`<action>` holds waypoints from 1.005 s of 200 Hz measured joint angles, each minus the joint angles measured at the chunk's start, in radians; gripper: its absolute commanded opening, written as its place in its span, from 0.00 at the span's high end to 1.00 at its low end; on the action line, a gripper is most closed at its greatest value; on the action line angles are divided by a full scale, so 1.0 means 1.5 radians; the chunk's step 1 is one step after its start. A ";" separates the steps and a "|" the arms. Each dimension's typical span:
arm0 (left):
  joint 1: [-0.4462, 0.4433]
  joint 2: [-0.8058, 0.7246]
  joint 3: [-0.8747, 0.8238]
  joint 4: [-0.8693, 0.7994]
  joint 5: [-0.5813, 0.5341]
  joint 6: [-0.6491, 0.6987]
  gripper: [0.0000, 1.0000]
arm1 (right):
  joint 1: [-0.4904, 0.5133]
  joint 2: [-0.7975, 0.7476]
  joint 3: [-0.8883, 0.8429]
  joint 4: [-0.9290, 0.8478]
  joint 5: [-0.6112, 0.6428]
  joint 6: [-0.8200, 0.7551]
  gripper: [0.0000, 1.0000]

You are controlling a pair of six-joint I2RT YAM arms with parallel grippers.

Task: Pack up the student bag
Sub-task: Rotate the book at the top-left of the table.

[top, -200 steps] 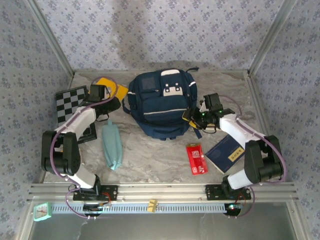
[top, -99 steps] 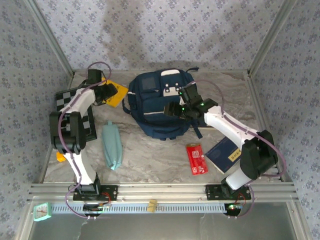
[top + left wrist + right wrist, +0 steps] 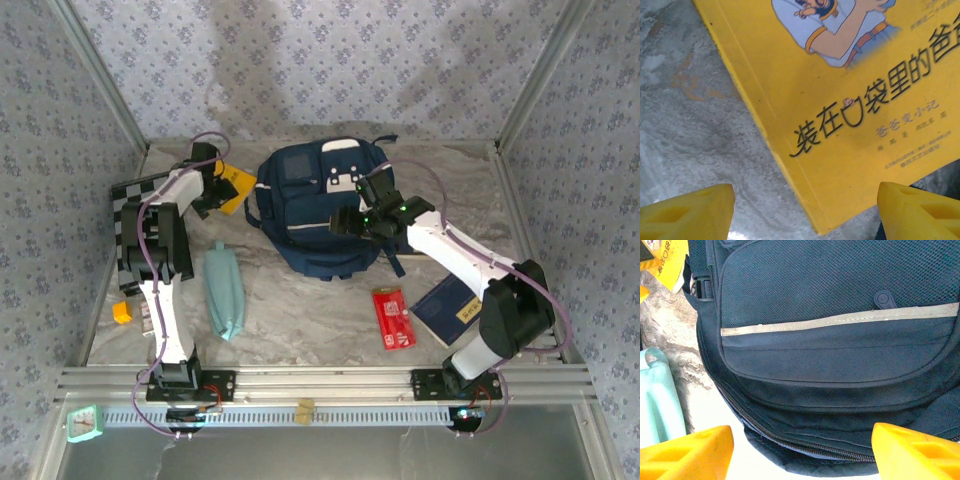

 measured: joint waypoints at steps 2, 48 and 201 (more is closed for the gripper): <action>0.000 0.000 -0.002 0.003 0.000 -0.003 0.25 | 0.000 0.000 0.000 0.000 0.000 0.000 0.25; -0.003 0.000 -0.050 0.048 0.007 -0.056 0.24 | -0.003 0.000 0.000 -0.010 0.002 -0.009 0.25; -0.008 0.012 -0.048 0.085 0.015 -0.138 0.73 | -0.034 0.000 -0.009 -0.009 -0.020 -0.014 0.24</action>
